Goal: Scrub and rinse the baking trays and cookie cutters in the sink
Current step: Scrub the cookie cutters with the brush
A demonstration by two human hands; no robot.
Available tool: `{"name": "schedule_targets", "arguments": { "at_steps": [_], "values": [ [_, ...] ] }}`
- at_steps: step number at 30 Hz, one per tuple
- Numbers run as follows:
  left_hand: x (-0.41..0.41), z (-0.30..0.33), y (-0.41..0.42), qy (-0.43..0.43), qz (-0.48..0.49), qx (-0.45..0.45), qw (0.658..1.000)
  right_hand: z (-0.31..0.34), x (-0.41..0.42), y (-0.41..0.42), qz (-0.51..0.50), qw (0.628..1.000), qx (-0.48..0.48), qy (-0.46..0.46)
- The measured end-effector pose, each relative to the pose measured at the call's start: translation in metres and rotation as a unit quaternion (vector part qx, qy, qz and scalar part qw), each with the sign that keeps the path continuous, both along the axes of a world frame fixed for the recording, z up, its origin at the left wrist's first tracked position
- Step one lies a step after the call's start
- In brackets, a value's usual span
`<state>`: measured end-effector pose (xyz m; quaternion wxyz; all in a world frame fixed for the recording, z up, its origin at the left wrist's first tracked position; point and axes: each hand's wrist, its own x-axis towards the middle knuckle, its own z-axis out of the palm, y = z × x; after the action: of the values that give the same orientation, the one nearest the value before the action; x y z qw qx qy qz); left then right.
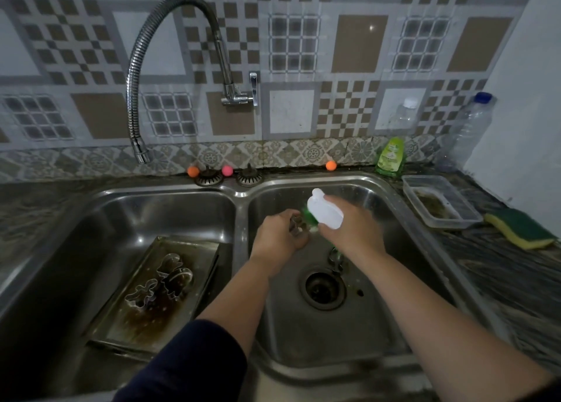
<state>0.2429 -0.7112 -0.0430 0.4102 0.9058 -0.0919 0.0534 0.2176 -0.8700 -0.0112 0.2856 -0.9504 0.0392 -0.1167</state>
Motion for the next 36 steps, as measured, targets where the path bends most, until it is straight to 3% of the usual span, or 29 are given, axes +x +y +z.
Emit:
{"name": "schedule_targets", "arguments": {
  "at_steps": [4, 7, 9, 11, 13, 15, 20, 23, 27, 32, 36],
  "values": [
    [0.002, 0.003, 0.000, 0.012, 0.069, -0.060, 0.996, 0.006, -0.004, -0.009, -0.006, 0.995, 0.095, -0.042],
    [0.005, 0.005, -0.009, 0.094, 0.113, -0.207, 0.967, 0.005, -0.014, 0.001, 0.037, 0.982, 0.179, -0.052],
    [0.005, 0.005, -0.017, 0.220, 0.086, -0.404, 0.884, 0.000, -0.010, 0.011, 0.043, 0.976, 0.208, -0.053],
    [0.003, 0.011, -0.036, 0.314, 0.046, -0.530, 0.786, 0.004, -0.003, -0.003, 0.022, 0.975, 0.214, -0.060],
    [0.005, 0.017, -0.036, 0.338, 0.032, -0.583, 0.738, 0.010, 0.001, -0.006, 0.014, 0.977, 0.208, -0.053],
    [0.009, 0.022, -0.031, 0.341, 0.041, -0.608, 0.716, 0.011, -0.004, -0.007, 0.041, 0.981, 0.179, -0.062],
    [0.006, 0.029, -0.045, 0.337, 0.041, -0.616, 0.711, 0.004, -0.001, -0.010, 0.071, 0.987, 0.123, -0.072],
    [0.006, 0.028, -0.050, 0.332, 0.067, -0.625, 0.703, 0.011, 0.009, -0.016, 0.078, 0.991, 0.102, -0.029],
    [0.008, 0.025, -0.054, 0.354, 0.092, -0.660, 0.656, 0.004, 0.007, -0.026, 0.118, 0.989, 0.084, 0.002],
    [0.001, 0.017, -0.072, 0.308, 0.089, -0.639, 0.700, 0.005, 0.016, -0.032, 0.104, 0.988, 0.111, -0.014],
    [0.005, 0.009, -0.055, 0.274, 0.120, -0.617, 0.728, -0.004, 0.015, -0.029, 0.167, 0.974, 0.151, 0.018]
  ]
}}
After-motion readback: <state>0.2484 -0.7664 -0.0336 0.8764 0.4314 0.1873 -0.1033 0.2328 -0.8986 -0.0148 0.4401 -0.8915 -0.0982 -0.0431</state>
